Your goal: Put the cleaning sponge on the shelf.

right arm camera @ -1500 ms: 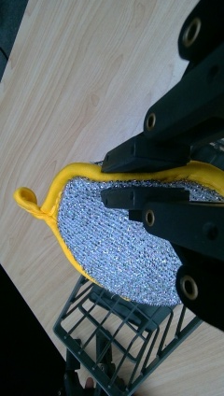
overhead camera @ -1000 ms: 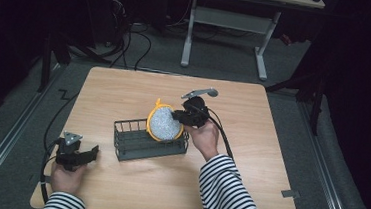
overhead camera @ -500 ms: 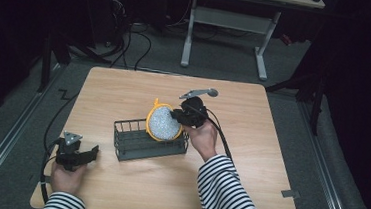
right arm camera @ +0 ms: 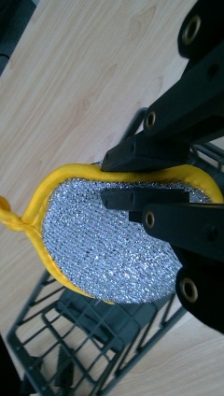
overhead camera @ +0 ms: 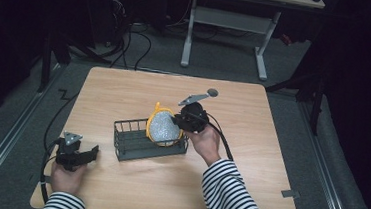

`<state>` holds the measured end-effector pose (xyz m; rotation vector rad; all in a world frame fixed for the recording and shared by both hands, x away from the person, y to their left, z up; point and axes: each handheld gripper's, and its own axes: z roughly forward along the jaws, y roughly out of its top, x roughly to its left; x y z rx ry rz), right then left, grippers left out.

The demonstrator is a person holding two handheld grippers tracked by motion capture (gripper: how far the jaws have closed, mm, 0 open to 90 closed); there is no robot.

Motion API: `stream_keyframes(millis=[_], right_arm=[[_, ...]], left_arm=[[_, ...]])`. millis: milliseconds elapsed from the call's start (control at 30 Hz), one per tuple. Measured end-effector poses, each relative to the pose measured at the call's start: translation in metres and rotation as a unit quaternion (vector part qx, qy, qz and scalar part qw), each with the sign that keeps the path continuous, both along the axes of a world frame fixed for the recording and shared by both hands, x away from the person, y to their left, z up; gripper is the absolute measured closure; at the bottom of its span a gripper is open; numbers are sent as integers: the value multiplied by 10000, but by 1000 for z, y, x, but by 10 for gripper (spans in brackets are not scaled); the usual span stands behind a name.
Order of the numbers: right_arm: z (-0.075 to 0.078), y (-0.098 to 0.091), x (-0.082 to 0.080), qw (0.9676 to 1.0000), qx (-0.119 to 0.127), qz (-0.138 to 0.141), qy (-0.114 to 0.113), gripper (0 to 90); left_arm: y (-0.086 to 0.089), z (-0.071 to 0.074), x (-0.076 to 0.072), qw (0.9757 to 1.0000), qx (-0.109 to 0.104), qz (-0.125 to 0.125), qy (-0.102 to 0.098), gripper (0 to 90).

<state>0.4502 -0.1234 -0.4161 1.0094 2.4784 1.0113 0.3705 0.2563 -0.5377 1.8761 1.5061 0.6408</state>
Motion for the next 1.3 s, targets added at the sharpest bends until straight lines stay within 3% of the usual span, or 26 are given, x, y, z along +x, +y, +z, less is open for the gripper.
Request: stream_keyframes(millis=[233, 267, 300, 367, 500, 633, 667, 700, 733, 767, 933, 1300], right_arm=[[-3, -4, -3, 10000, -24, 2, 52, 797], [-2, -5, -3, 10000, 18, -32, 84, 729], [-2, -5, -3, 10000, 18, -32, 84, 729], [3, -9, -5, 9998, 131, -121, 27, 591], [13, -21, -12, 9990, 318, -291, -90, 498], [16, -36, -19, 9978, 430, -441, -238, 492], [16, -49, -23, 9971, 469, -564, -205, 487], [16, -49, -23, 9971, 469, -564, -205, 487], [16, -61, -26, 9959, 524, -707, -212, 489], [16, -61, -26, 9959, 524, -707, -212, 489], [19, -96, -35, 9919, 621, -1071, -282, 487], [24, -128, -50, 9871, 767, -1327, -461, 485]], left_arm=[[0, 0, 0, 10000, -13, 1, -3, 244], [0, 0, 0, 10000, -18, 0, -2, 243], [0, 0, 0, 10000, -18, 0, -2, 244], [0, 0, 0, 10000, -12, -2, -2, 243], [0, 0, 0, 10000, -2, -3, -4, 243], [0, 0, 0, 10000, 0, 0, -7, 242], [0, 0, 0, 10000, 1, -1, -7, 242], [0, 0, 0, 10000, -1, -3, -4, 242], [0, 0, 0, 10000, 2, 0, -8, 243], [0, 0, 0, 10000, 2, 0, -8, 243], [0, 0, 0, 10000, -1, 2, -8, 244], [0, 0, 0, 10000, -1, 4, -8, 244]])
